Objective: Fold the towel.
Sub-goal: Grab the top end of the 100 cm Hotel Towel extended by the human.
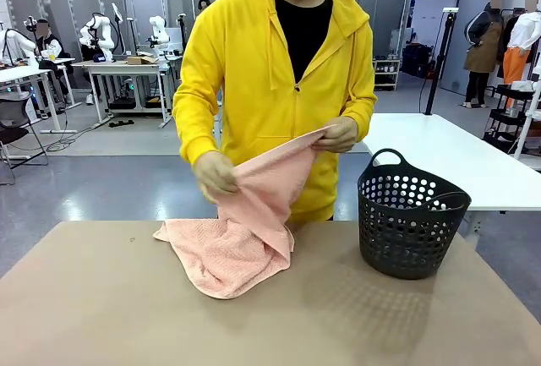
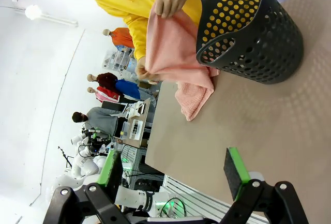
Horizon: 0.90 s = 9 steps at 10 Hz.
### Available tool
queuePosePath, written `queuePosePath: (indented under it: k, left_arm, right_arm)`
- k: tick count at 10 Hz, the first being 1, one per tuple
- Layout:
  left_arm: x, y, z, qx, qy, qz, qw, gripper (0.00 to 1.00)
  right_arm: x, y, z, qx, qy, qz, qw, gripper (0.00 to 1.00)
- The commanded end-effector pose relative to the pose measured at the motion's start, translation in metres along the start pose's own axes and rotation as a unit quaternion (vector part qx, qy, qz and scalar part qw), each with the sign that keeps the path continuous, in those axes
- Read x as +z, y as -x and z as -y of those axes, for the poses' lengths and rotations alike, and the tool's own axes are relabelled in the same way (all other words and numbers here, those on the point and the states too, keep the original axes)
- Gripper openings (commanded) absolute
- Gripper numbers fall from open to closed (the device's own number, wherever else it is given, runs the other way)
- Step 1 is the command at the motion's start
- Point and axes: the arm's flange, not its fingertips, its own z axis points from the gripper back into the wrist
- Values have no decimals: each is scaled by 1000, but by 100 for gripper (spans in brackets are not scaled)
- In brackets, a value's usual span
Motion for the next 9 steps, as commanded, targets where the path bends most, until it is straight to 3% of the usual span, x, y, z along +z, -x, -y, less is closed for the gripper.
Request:
queuePosePath:
  k: [1, 9]
  left_arm:
    - [3, -1, 1, -4, 4, -4, 1000, 100]
    - [3, -1, 1, -4, 4, -4, 1000, 100]
  right_arm:
    - [0, -1, 0, 4, -6, 5, 1000, 100]
    - [0, -1, 0, 4, -6, 5, 1000, 100]
